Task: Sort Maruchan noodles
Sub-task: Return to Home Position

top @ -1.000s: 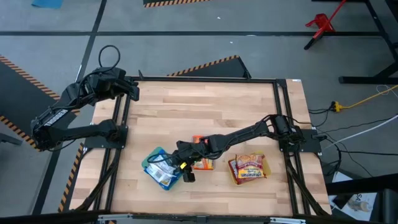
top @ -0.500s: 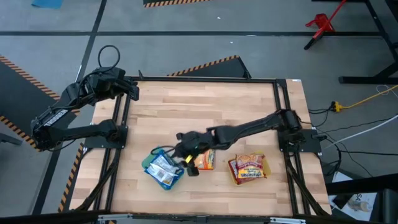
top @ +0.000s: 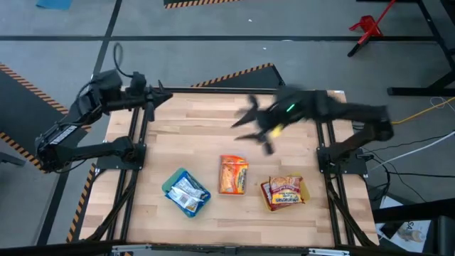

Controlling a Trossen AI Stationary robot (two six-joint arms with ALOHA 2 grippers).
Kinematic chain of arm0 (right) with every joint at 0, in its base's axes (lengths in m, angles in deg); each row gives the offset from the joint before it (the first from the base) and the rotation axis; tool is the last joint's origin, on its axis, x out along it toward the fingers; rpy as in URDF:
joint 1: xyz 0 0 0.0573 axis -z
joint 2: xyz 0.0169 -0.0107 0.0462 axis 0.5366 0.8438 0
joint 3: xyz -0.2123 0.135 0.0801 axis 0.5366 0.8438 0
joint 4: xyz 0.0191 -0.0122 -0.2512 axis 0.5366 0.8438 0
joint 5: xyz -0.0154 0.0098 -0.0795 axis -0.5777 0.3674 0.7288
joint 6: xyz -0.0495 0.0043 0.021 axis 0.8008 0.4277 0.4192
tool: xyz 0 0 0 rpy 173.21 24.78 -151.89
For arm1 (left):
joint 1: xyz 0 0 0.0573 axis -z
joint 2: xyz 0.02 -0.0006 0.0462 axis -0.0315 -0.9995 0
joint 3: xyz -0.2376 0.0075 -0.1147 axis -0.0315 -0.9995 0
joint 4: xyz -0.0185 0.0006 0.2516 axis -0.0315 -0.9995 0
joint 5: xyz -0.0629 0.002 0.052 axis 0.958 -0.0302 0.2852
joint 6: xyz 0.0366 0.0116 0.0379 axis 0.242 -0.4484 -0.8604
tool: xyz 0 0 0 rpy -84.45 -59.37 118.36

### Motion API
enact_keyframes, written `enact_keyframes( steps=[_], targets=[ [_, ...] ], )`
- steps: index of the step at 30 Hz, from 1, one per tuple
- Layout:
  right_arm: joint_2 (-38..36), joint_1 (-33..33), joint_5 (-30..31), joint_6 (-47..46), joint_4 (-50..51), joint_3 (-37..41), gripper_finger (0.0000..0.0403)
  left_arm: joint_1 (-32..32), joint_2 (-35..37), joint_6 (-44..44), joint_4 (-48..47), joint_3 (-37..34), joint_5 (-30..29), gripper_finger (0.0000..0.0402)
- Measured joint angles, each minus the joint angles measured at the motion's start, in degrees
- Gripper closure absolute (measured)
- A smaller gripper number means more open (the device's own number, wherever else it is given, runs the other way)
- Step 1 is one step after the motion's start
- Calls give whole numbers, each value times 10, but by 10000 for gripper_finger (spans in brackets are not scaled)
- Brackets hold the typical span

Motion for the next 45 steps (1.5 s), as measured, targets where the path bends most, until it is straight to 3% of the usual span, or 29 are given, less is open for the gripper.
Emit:
enact_keyframes(
  steps=[2, 6, 9, 15, 23, 29, 34, 42, 45],
  targets=[
    [-51, 48, -79, 3, -4, 14, 242, 0, 0, -18, 60, 1, 45, 401],
    [-150, 154, -191, -10, -32, 108, 242, -12, -1, -74, 87, -8, 51, 401],
    [-218, 212, -198, -44, -106, 231, 242, -23, 5, -84, 118, -67, 90, 401],
    [-333, 283, -252, -121, -300, 477, 242, -48, 47, -31, 316, -257, 152, 401],
    [-448, 332, -264, -254, -472, 667, 242, -53, 166, 91, 529, -474, 150, 401],
    [-490, 335, -254, -333, -598, 769, 242, 37, 264, 153, 625, -616, 68, 401],
    [-490, 335, -244, -407, -733, 850, 242, 159, 302, 127, 569, -621, -43, 401],
    [-477, 294, -197, -422, -862, 970, 242, 328, 307, 57, 551, -621, -232, 401],
    [-471, 265, -195, -427, -864, 980, 242, 362, 308, 42, 552, -621, -253, 401]
  ],
)
